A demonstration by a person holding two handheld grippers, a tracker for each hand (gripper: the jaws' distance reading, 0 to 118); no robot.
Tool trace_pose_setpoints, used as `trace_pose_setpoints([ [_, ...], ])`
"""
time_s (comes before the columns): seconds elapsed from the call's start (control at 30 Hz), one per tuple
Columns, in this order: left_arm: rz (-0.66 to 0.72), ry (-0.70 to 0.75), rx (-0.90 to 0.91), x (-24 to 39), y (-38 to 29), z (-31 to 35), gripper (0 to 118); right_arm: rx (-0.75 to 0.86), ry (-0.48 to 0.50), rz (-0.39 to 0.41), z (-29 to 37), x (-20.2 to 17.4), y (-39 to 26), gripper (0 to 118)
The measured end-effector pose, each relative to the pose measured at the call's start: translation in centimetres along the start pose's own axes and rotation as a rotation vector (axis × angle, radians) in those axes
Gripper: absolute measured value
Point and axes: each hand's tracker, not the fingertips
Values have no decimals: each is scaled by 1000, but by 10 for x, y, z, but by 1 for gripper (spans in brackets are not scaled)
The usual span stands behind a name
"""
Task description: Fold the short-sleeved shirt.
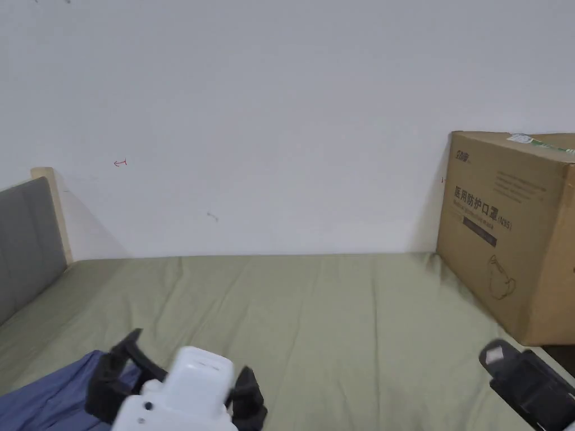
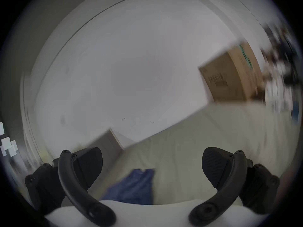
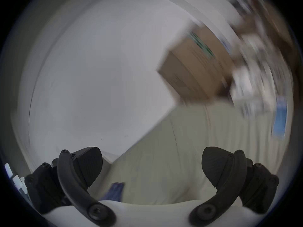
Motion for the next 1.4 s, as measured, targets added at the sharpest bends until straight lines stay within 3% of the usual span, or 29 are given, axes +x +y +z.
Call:
trace_pose_setpoints([
  [0.1,332,16,56,-29,-4,11,118,167,44,296,14,-35,-16,118],
  [0.17,453,21,117,-33,-15,26,118,147,-107,543,12,-57,-38,118],
  [0.2,464,25,142,-33,-19,30,118,83,-137,604,7,-57,-47,118],
  [0.3,396,59,152,-19,-25,37,118,-9,-64,587,5,-56,-67,118],
  [0.43,349,-20,120,-16,-22,31,118,26,-82,605,6,-55,-71,118],
  [0.73,397,-36,68,-15,-24,25,118,59,-67,571,11,-51,-57,118],
  [0.9,402,-26,31,-14,-27,23,118,56,-7,516,18,-49,-52,118],
  [1.0,398,-22,25,-14,-27,21,118,137,-87,556,23,-54,-57,118],
  [1.17,384,-37,43,-14,-24,23,118,131,-53,601,22,-59,-56,118],
  [1.4,393,-38,63,-14,-19,22,118,82,6,571,18,-61,-51,118],
])
